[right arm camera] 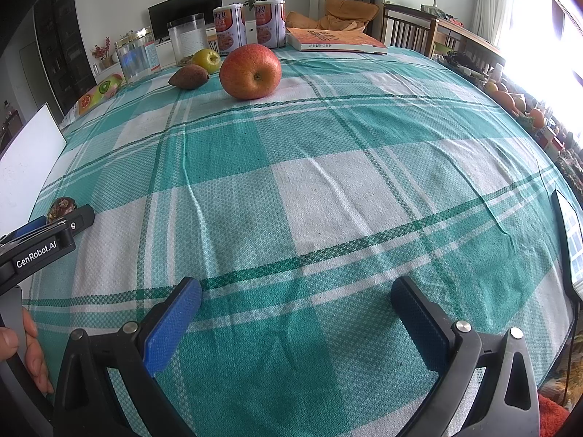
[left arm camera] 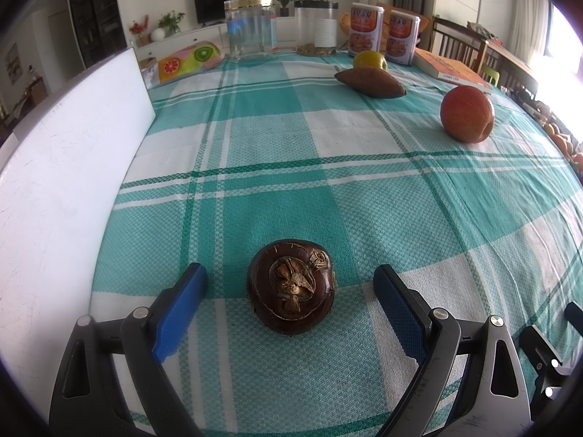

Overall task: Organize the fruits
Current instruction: 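Move left tool onto the dark brown fruit and hold it open, then grasp the red apple with right tool while left tool closes on the brown fruit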

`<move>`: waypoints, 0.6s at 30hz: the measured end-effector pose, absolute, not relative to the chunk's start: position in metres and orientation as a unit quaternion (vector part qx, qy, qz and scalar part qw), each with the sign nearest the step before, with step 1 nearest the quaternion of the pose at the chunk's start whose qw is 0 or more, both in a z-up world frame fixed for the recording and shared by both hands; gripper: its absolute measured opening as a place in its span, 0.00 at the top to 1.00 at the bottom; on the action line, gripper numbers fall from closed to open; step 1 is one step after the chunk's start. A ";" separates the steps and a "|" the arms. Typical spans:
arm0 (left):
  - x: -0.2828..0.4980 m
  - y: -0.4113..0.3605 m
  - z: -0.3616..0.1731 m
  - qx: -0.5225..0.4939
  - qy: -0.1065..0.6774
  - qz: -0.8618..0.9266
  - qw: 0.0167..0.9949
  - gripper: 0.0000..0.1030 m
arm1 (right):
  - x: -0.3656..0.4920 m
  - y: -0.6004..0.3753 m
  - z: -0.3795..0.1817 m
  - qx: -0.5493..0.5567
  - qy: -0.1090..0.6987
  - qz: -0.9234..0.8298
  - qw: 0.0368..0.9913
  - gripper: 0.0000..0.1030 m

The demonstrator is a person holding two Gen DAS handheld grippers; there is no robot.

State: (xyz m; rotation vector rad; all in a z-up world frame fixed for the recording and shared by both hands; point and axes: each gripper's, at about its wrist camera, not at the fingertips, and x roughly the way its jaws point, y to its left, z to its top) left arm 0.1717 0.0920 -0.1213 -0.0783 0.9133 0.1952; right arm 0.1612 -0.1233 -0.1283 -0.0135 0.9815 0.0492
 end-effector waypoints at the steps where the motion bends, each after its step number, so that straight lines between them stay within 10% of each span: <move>1: 0.172 0.092 -0.121 -0.038 0.440 0.094 0.892 0.09 | 0.161 -0.123 -0.128 -0.007 0.471 0.024 0.882 0.00; 18: 0.172 0.091 -0.121 -0.037 0.439 0.096 0.892 0.09 | 0.304 -0.123 -0.081 0.084 0.429 0.136 0.889 0.00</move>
